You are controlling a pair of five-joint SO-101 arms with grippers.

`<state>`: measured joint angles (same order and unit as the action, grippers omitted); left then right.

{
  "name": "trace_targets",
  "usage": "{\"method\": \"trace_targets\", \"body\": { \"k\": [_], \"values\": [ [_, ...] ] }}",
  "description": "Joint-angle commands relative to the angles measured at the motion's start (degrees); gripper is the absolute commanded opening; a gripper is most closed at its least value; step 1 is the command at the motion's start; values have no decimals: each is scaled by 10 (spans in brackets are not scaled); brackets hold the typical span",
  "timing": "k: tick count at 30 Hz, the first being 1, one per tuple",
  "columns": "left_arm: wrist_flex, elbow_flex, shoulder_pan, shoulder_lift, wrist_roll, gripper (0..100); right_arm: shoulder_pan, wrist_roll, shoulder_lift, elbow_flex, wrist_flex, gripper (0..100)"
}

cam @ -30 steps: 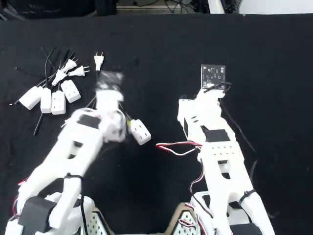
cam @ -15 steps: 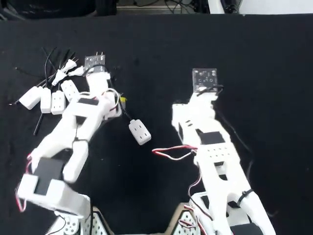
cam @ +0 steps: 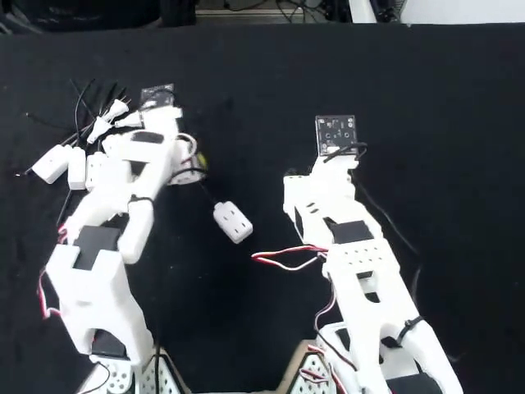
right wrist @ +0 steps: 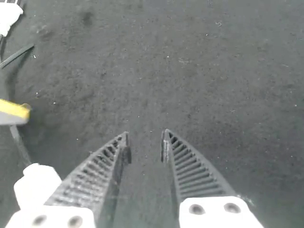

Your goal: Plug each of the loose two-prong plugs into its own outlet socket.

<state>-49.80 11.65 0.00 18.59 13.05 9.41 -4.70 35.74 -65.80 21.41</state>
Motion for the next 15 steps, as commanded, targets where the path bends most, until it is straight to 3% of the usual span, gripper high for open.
{"method": "trace_targets", "body": {
  "k": [1, 12, 15],
  "values": [
    [-124, -15, -32, -39, 3, 220, 23, 1, 5, 7, 10, 106],
    [-147, 148, -61, -221, -11, 220, 110, 2, 5, 7, 53, 107],
    [-146, 193, -89, -277, -109, 220, 124, 2, 5, 6, 55, 108]
  ]
}}
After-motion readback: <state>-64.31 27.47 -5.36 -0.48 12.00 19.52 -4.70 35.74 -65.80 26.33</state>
